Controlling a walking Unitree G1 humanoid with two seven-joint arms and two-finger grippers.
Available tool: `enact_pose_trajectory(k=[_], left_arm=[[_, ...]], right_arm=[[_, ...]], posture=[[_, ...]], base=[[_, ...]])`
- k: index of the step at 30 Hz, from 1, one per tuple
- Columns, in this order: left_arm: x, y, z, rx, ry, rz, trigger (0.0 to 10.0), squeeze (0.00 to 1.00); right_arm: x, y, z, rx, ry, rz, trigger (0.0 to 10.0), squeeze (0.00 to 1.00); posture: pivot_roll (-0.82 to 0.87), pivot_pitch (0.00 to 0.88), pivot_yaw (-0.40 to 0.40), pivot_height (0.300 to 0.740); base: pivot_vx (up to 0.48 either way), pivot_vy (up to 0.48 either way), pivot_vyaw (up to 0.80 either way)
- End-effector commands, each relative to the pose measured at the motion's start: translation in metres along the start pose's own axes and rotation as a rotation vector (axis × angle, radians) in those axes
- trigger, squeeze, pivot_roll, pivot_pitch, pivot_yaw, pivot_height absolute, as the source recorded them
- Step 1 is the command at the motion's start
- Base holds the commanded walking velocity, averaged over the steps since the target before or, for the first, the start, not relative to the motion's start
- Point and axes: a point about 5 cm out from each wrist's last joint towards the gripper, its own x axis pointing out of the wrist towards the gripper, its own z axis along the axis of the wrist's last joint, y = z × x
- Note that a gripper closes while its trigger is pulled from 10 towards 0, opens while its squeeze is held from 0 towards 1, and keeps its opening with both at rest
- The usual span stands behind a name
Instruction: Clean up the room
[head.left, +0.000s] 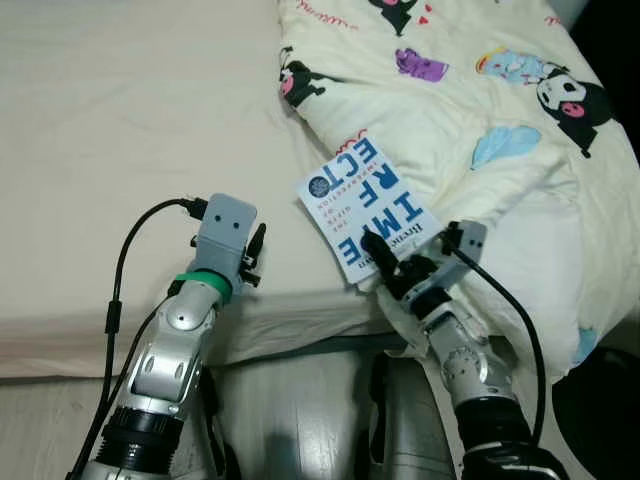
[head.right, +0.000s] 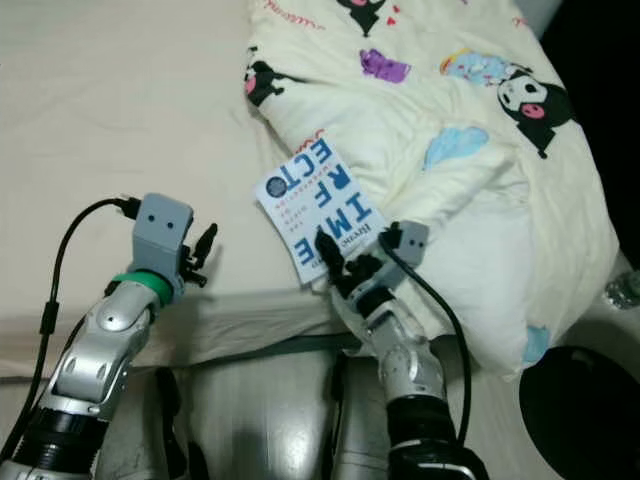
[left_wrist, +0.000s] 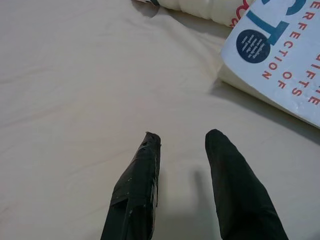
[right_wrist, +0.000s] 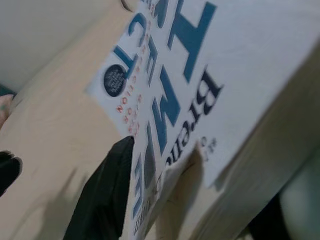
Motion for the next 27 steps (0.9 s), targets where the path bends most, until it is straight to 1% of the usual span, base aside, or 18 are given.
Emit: enact_pose_trajectory(k=[1, 2, 5, 8, 10, 13, 15, 16, 18, 21, 24, 27], left_arm=[[-0.002, -0.003, -0.007, -0.002, 0.03, -0.008, 10.0, 0.0], [-0.002, -0.003, -0.007, -0.002, 0.03, -0.008, 10.0, 0.0], [-0.001, -0.002, -0.007, -0.002, 0.029, -0.008, 10.0, 0.0], [0.0, -0.004, -0.005, -0.003, 0.024, -0.01, 10.0, 0.0], [0.001, -0.004, -0.005, -0.003, 0.023, -0.011, 10.0, 0.0], [0.002, -0.003, -0.005, 0.0, 0.021, -0.011, 10.0, 0.0], [0.002, -0.003, -0.005, 0.0, 0.021, -0.011, 10.0, 0.0], [0.002, -0.002, -0.005, 0.0, 0.021, -0.012, 10.0, 0.0], [0.004, -0.003, -0.004, 0.001, 0.017, -0.014, 10.0, 0.0], [0.006, -0.004, -0.003, 0.0, 0.014, -0.017, 10.0, 0.0], [0.007, -0.004, -0.002, -0.001, 0.012, -0.019, 10.0, 0.0], [0.007, -0.005, -0.002, -0.001, 0.01, -0.02, 10.0, 0.0]], right_arm=[[-0.004, -0.008, 0.0, 0.039, -0.016, -0.052, 0.0, 0.0], [-0.005, -0.008, 0.006, 0.058, -0.044, -0.044, 0.0, 0.0], [-0.005, -0.007, 0.01, 0.073, -0.063, -0.033, 0.0, 0.0], [-0.009, -0.001, 0.022, 0.133, -0.125, 0.034, 0.0, 0.0], [-0.01, 0.001, 0.026, 0.146, -0.144, 0.055, 0.0, 0.0], [-0.021, 0.02, 0.055, 0.251, -0.296, 0.242, 0.0, 0.0], [-0.021, 0.02, 0.055, 0.251, -0.296, 0.242, 0.0, 0.0], [-0.025, 0.026, 0.063, 0.272, -0.333, 0.289, 0.0, 0.0], [-0.031, 0.032, 0.077, 0.283, -0.372, 0.343, 0.0, 0.0], [-0.034, 0.036, 0.082, 0.282, -0.379, 0.359, 0.0, 0.0], [-0.034, 0.035, 0.08, 0.266, -0.356, 0.351, 0.0, 0.0], [-0.037, 0.036, 0.082, 0.281, -0.373, 0.359, 0.0, 0.0]], posture=[[0.0, 0.189, 0.065, 0.528], [0.0, 0.189, 0.065, 0.528], [0.0, 0.187, 0.066, 0.528], [0.0, 0.176, 0.067, 0.528], [0.0, 0.176, 0.067, 0.528], [-0.01, 0.169, 0.071, 0.528], [-0.01, 0.169, 0.071, 0.528], [-0.01, 0.169, 0.071, 0.528], [-0.02, 0.16, 0.075, 0.528], [-0.03, 0.156, 0.075, 0.528], [-0.03, 0.154, 0.075, 0.528], [-0.03, 0.153, 0.076, 0.528]], base=[[0.0, 0.0, 0.0], [0.0, 0.0, 0.0], [0.0, 0.0, 0.0], [0.0, 0.0, 0.0], [0.0, 0.0, 0.0], [0.0, 0.0, 0.0], [0.0, 0.0, 0.0], [0.0, 0.0, 0.0], [0.0, 0.0, 0.0], [0.0, 0.0, 0.0], [0.0, 0.0, 0.0], [0.0, 0.0, 0.0]])
